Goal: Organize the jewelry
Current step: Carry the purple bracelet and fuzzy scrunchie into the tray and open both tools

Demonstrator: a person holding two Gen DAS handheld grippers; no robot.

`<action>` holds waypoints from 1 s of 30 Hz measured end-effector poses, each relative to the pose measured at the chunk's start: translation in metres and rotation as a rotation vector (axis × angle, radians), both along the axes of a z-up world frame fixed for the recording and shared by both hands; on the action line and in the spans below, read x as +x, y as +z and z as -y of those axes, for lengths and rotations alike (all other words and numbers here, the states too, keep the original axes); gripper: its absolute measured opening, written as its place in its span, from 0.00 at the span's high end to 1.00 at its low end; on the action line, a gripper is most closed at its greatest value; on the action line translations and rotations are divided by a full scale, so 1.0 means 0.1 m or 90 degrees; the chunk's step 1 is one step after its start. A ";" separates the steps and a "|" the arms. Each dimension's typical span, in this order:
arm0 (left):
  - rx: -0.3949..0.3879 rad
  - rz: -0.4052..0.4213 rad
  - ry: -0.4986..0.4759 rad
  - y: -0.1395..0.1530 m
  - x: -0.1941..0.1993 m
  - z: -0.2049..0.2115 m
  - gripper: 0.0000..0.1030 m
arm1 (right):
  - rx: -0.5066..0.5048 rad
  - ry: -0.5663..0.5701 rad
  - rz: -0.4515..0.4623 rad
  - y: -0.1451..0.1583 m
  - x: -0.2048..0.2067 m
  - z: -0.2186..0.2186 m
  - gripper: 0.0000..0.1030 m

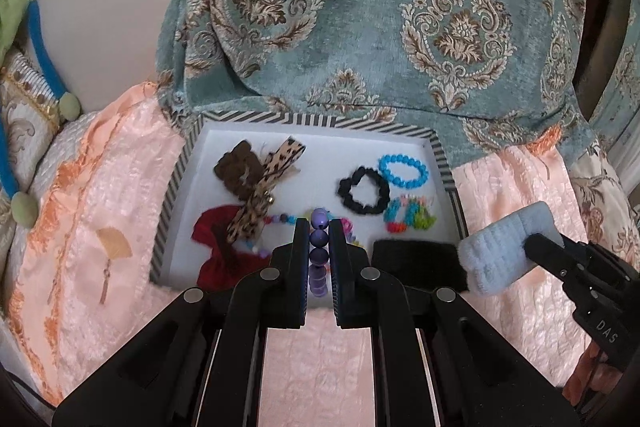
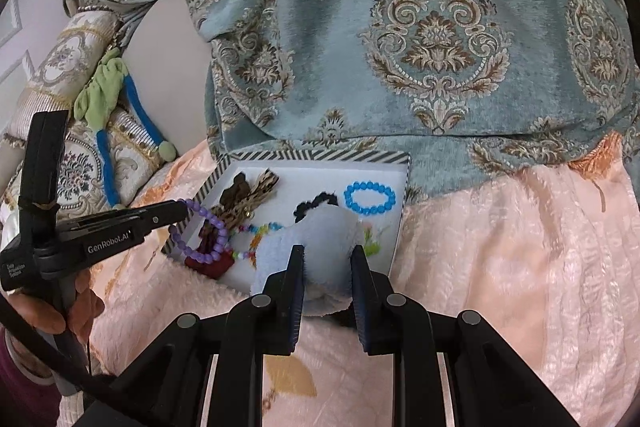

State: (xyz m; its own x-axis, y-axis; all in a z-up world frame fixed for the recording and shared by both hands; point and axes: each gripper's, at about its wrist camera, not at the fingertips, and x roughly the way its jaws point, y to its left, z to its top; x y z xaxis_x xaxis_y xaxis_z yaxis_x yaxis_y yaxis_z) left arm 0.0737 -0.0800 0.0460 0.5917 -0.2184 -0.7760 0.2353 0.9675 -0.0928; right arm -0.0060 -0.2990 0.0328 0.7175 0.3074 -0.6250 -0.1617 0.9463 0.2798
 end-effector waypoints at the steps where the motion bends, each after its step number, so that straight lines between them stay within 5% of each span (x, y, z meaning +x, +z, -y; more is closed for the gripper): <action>1: -0.003 -0.001 0.000 -0.01 0.07 0.03 0.92 | 0.000 -0.002 0.001 0.00 0.04 0.00 0.80; 14: 0.004 -0.047 0.040 -0.56 0.85 0.14 0.92 | 0.016 -0.019 -0.042 -0.22 0.98 -0.09 0.80; 30: 0.038 -0.048 0.080 -0.86 1.06 -0.19 0.92 | 0.040 -0.048 -0.116 -0.81 1.99 -0.59 0.80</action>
